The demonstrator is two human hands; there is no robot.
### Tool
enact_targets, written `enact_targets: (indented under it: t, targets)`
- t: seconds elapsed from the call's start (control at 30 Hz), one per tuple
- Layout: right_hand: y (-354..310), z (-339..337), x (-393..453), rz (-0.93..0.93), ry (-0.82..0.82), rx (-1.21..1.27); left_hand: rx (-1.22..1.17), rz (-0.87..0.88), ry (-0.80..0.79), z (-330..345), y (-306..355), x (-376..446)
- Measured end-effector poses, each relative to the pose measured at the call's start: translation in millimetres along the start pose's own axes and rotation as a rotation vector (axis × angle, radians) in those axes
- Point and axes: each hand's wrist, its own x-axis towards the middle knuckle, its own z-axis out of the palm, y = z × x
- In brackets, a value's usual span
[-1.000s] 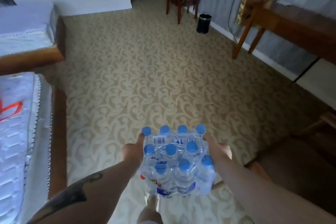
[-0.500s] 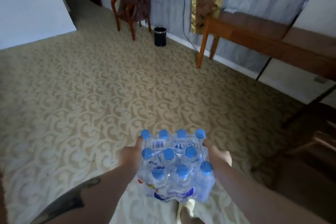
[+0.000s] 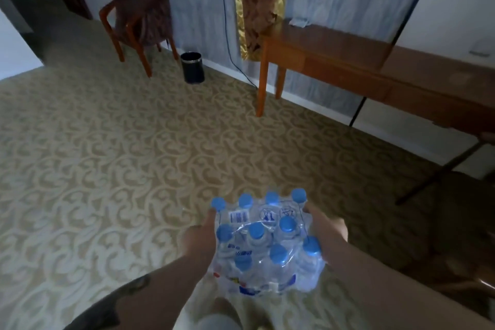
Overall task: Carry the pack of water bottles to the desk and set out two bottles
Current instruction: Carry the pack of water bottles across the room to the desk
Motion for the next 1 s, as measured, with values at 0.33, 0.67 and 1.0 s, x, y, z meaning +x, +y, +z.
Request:
enact_targets:
  t: [0.33,0.67,1.0]
  targets:
    - [-142.1,85.2,113.3,-0.004,0.109,0.123,0.011,0.097,-0.084,46.7,142.5,166.7]
    - [-271.8,146.8,221.8,0.053,0.168,0.195,-0.053,0.129,-0.098,93.8,304.5,289.5]
    - [-412.5,165.2,377.2,0.074,0.134,0.304,-0.087,0.099,-0.151,193.2,463.8,389.4]
